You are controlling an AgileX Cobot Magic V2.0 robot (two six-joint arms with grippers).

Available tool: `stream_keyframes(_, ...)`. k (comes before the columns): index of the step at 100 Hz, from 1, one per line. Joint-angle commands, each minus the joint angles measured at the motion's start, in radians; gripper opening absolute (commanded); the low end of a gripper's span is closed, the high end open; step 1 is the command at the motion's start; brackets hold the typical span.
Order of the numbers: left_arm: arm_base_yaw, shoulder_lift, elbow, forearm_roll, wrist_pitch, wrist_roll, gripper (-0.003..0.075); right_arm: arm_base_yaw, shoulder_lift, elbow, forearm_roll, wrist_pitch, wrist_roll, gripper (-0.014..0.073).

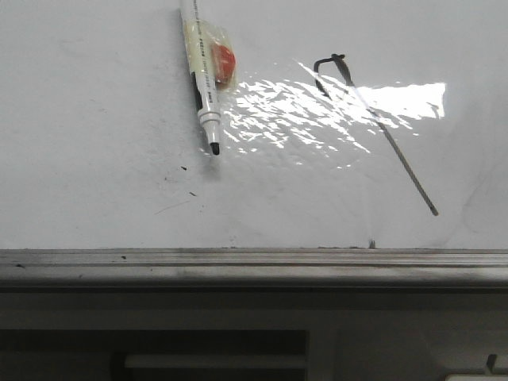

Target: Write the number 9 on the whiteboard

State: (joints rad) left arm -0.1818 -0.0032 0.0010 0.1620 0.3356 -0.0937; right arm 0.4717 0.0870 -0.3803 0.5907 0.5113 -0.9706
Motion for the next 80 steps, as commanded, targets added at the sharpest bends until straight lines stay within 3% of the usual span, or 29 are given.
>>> stream_keyframes(1, 0.001, -0.028, 0.019, -0.008, -0.055, -0.009, -0.0020, -0.002, 0.013, -0.024, 0.019, -0.072, 0.004, -0.0061)
stream_keyframes(27, 0.001, -0.028, 0.019, -0.008, -0.055, -0.009, -0.0020, -0.002, 0.013, -0.018, 0.012, -0.073, 0.004, -0.0061)
stream_keyframes(37, 0.001, -0.028, 0.019, -0.008, -0.056, -0.009, -0.0020, -0.008, 0.013, 0.031, -0.109, -0.214, 0.034, -0.0061)
stream_keyframes(42, 0.001, -0.028, 0.019, -0.008, -0.056, -0.009, -0.0020, -0.027, 0.013, 0.069, -0.178, -0.295, 0.164, -0.0061)
stream_keyframes(50, 0.001, -0.028, 0.019, -0.008, -0.056, -0.009, -0.0020, -0.084, 0.013, 0.143, -0.395, -0.370, 0.529, -0.0061)
stream_keyframes(51, 0.001, -0.028, 0.019, -0.008, -0.056, -0.009, -0.0020, -0.084, 0.013, 0.151, -0.418, -0.377, 0.529, -0.0061)
stream_keyframes(57, 0.001, -0.028, 0.019, -0.008, -0.056, -0.009, -0.0020, -0.155, 0.013, 0.223, -0.591, -0.432, 0.856, -0.0061)
stream_keyframes(62, 0.001, -0.028, 0.019, -0.008, -0.056, -0.009, -0.0020, -0.213, 0.010, 0.285, -0.682, -0.473, 1.007, -0.0061)
stream_keyframes(68, 0.001, -0.028, 0.019, -0.008, -0.056, -0.009, -0.0020, -0.280, -0.001, 0.334, -0.732, -0.502, 1.072, -0.0061)
stream_keyframes(80, 0.001, -0.028, 0.019, -0.008, -0.056, -0.009, -0.0020, -0.388, -0.045, 0.423, -0.732, -0.505, 1.077, -0.0061)
